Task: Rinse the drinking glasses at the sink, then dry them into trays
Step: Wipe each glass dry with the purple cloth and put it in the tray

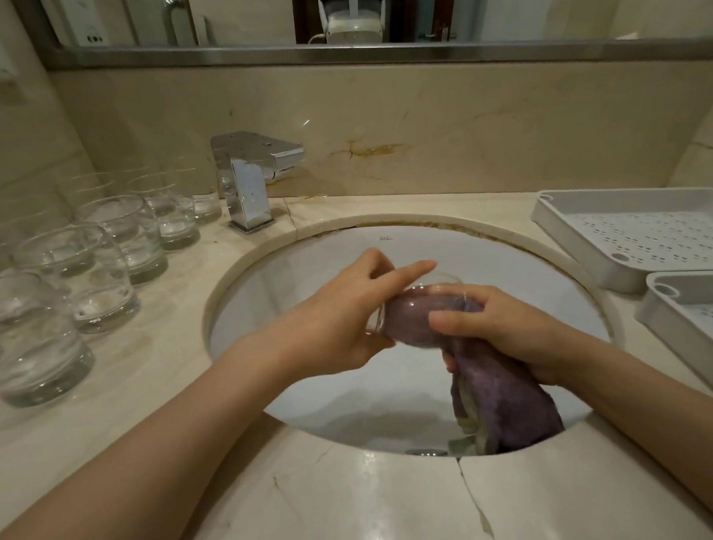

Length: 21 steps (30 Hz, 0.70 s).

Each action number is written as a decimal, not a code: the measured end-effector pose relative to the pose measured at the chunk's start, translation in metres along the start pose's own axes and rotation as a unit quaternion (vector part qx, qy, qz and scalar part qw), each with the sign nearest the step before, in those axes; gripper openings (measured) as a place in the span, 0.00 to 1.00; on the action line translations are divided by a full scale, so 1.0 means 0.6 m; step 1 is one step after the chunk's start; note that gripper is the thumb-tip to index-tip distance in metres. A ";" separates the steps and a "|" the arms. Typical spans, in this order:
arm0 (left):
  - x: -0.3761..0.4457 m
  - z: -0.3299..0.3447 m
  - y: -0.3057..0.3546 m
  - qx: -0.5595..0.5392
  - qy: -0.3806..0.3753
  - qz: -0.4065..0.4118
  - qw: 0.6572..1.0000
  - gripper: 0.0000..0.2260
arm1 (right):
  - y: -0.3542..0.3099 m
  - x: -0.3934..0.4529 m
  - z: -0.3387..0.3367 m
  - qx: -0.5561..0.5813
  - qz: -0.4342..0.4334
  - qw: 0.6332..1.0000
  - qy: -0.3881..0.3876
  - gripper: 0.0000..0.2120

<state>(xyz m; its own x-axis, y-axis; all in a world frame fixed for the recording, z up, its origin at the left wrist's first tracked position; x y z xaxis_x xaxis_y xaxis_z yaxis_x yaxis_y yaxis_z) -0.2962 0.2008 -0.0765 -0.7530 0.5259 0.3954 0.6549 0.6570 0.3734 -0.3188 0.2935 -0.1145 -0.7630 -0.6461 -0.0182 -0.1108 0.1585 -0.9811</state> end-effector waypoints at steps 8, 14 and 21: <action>-0.004 0.001 -0.048 -0.268 -0.011 -0.136 0.954 0.39 | -0.066 -0.017 0.004 -0.319 -0.221 0.918 0.086 0.18; -0.013 0.014 -0.055 -0.335 -0.039 -0.180 0.924 0.34 | -0.066 -0.022 0.013 -0.410 -0.272 0.868 0.075 0.22; -0.002 -0.017 0.003 -0.020 0.026 0.012 0.999 0.38 | -0.023 -0.004 0.000 -0.031 -0.043 0.998 0.014 0.21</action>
<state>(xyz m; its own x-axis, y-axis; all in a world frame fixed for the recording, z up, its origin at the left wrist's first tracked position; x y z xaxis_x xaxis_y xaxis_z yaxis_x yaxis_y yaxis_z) -0.2934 0.1957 -0.0681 -0.7337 0.5110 0.4479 0.6753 0.6217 0.3969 -0.3158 0.2929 -0.1008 -0.7665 -0.6381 0.0728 -0.2161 0.1496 -0.9648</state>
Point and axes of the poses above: each hand's wrist, its own x-axis towards the middle knuckle, its own z-axis out of the palm, y = z × x, the point moved 10 cm from there along x, towards the middle knuckle, and after that the axes turned 4 degrees about -x, right-handed, at the moved point
